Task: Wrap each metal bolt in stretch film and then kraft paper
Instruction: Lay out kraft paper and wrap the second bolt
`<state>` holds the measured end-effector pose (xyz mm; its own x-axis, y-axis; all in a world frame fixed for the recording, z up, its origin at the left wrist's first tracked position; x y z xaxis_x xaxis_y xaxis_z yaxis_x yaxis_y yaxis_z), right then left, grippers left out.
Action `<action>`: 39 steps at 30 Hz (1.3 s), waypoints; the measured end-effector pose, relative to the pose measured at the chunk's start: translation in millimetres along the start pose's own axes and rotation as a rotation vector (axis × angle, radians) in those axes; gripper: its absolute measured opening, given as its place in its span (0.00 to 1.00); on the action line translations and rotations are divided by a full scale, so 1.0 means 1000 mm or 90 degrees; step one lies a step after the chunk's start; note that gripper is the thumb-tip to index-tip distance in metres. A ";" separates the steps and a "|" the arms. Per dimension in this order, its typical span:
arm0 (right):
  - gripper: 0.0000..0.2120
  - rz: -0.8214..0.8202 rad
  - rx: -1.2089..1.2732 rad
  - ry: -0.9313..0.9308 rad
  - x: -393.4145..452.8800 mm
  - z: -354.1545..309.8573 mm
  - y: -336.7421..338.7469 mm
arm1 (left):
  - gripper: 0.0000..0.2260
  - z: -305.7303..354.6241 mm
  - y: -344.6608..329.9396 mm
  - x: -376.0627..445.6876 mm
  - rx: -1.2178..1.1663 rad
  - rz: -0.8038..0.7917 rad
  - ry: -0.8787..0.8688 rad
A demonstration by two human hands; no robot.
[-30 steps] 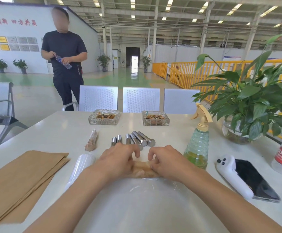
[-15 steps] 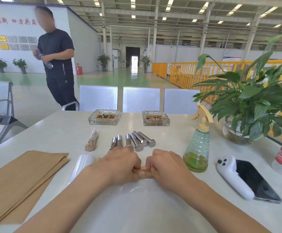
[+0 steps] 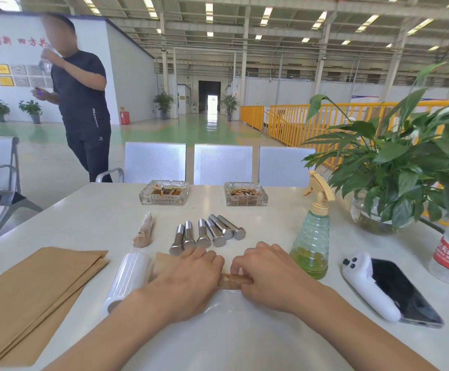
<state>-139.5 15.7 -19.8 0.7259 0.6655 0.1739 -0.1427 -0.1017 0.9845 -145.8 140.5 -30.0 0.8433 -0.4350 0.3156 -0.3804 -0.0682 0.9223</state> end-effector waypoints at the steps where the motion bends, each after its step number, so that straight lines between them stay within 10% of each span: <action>1: 0.13 0.012 0.002 0.000 -0.001 0.002 0.002 | 0.08 0.001 0.006 -0.004 -0.017 0.028 -0.011; 6: 0.11 0.084 -0.007 0.033 -0.008 0.005 0.015 | 0.18 0.000 0.024 -0.011 0.018 0.081 -0.001; 19: 0.15 0.229 -0.107 0.038 -0.027 0.007 0.012 | 0.02 0.001 0.004 -0.003 -0.142 -0.013 0.047; 22: 0.22 0.402 0.062 -0.235 -0.053 0.030 0.018 | 0.04 -0.006 0.001 0.000 -0.124 0.005 0.089; 25: 0.13 0.443 0.571 -0.506 -0.067 0.047 -0.015 | 0.07 -0.011 0.001 0.002 -0.135 0.007 0.119; 29: 0.20 0.343 1.046 -0.498 -0.039 0.015 -0.043 | 0.04 -0.003 0.007 0.002 -0.184 -0.017 0.100; 39: 0.09 0.546 0.916 -0.405 -0.020 0.025 -0.024 | 0.08 0.014 0.014 -0.001 -0.213 -0.087 0.077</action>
<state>-133.7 -14.3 -46.3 0.9428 -0.2378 0.2336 -0.1942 -0.9614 -0.1948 -157.0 127.9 -20.6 0.9239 -0.3321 0.1900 -0.1327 0.1876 0.9732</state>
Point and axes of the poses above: each hand's wrist, its own x-axis towards the middle knuckle, its own y-axis out of the back of the hand, z = x × y, the point moved 7 cm from there along x, towards the middle knuckle, and after that the axes turned 13 degrees about y, right-handed, at the moved point
